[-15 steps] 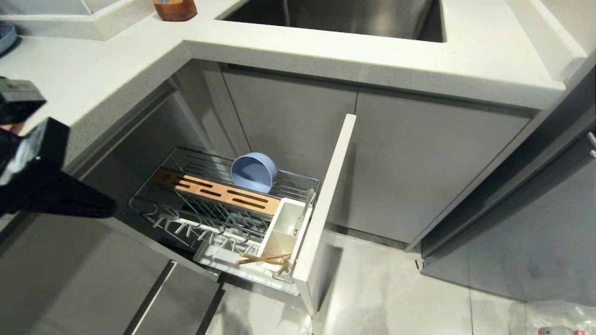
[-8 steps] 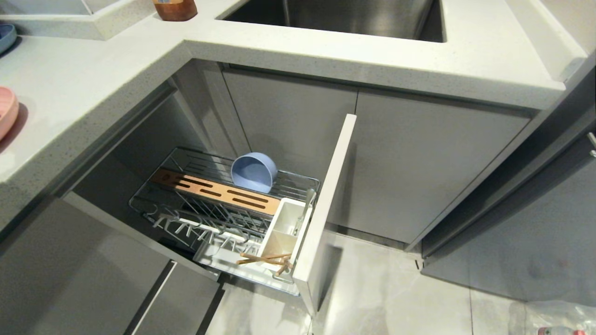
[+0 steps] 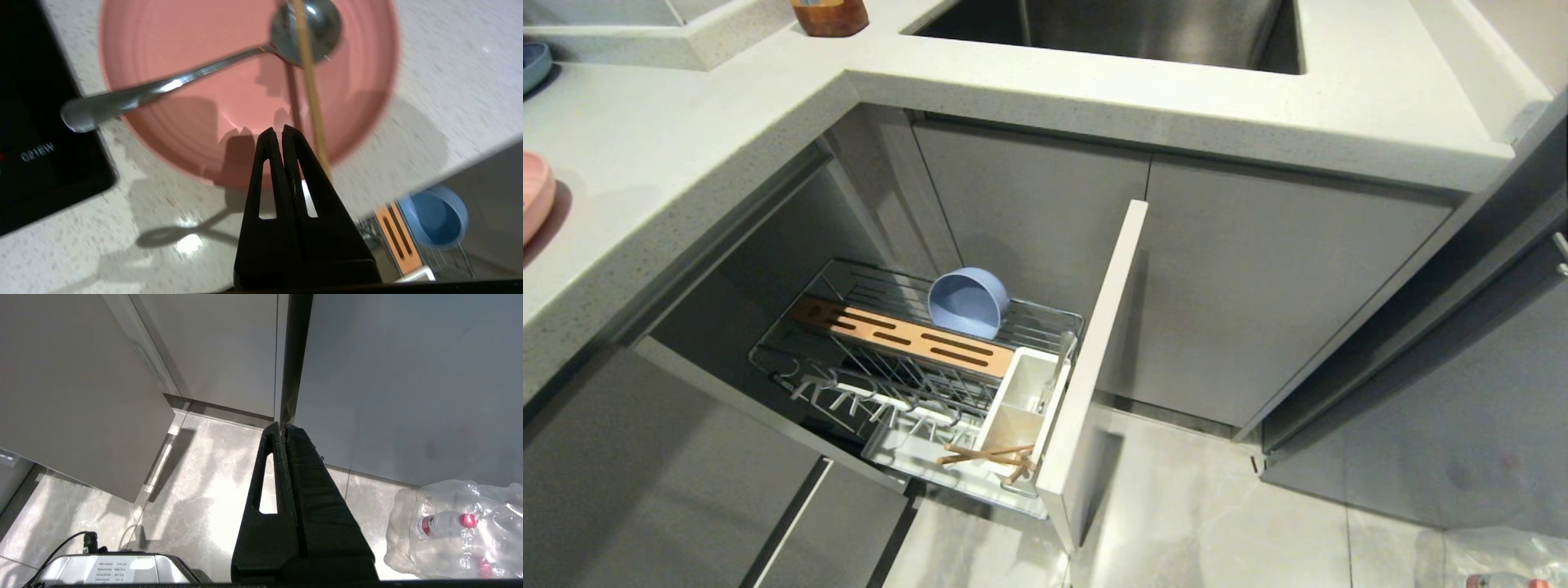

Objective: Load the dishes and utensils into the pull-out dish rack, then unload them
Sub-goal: Pick up the chopsticks and place it in the cupboard

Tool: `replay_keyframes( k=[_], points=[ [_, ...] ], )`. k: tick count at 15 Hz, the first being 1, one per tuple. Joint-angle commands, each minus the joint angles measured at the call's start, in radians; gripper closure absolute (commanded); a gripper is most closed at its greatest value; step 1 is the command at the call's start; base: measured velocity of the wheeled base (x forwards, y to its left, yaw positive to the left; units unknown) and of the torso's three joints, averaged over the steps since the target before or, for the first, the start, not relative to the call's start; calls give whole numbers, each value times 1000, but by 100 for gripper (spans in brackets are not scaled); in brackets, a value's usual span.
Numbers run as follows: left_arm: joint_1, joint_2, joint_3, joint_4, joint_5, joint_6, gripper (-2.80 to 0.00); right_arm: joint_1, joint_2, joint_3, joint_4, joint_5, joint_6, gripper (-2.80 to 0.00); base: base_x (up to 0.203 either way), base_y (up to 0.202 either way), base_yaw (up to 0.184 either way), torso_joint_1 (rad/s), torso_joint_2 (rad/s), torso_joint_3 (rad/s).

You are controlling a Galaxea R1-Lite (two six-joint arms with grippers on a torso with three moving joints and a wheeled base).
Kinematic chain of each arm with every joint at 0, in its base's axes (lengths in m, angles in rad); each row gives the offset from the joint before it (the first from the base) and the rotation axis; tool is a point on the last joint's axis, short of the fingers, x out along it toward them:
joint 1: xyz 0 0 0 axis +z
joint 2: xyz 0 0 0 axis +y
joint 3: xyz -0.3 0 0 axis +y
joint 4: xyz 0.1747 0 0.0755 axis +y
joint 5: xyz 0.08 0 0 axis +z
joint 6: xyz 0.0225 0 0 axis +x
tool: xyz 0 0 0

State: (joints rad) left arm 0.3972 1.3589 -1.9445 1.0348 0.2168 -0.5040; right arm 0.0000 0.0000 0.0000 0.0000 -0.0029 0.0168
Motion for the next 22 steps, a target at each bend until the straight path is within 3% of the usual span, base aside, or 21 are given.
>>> replay_keyframes(
  k=[1, 5, 9, 22],
  points=[
    [44, 47, -1, -15, -8, -2, -280, 0, 1, 0, 0, 0, 0, 0, 0, 0, 0, 0, 0, 0],
    [49, 69, 1, -64, -42, -4, -280, 0, 2, 0, 0, 0, 0, 0, 0, 0, 0, 0, 0, 0],
    [55, 94, 11, -59, -128, -7, -280, 0, 2, 0, 0, 0, 0, 0, 0, 0, 0, 0, 0, 0],
    [78, 135, 82, -92, -139, -7, -280, 0, 2, 0, 0, 0, 0, 0, 0, 0, 0, 0, 0, 0]
  ],
)
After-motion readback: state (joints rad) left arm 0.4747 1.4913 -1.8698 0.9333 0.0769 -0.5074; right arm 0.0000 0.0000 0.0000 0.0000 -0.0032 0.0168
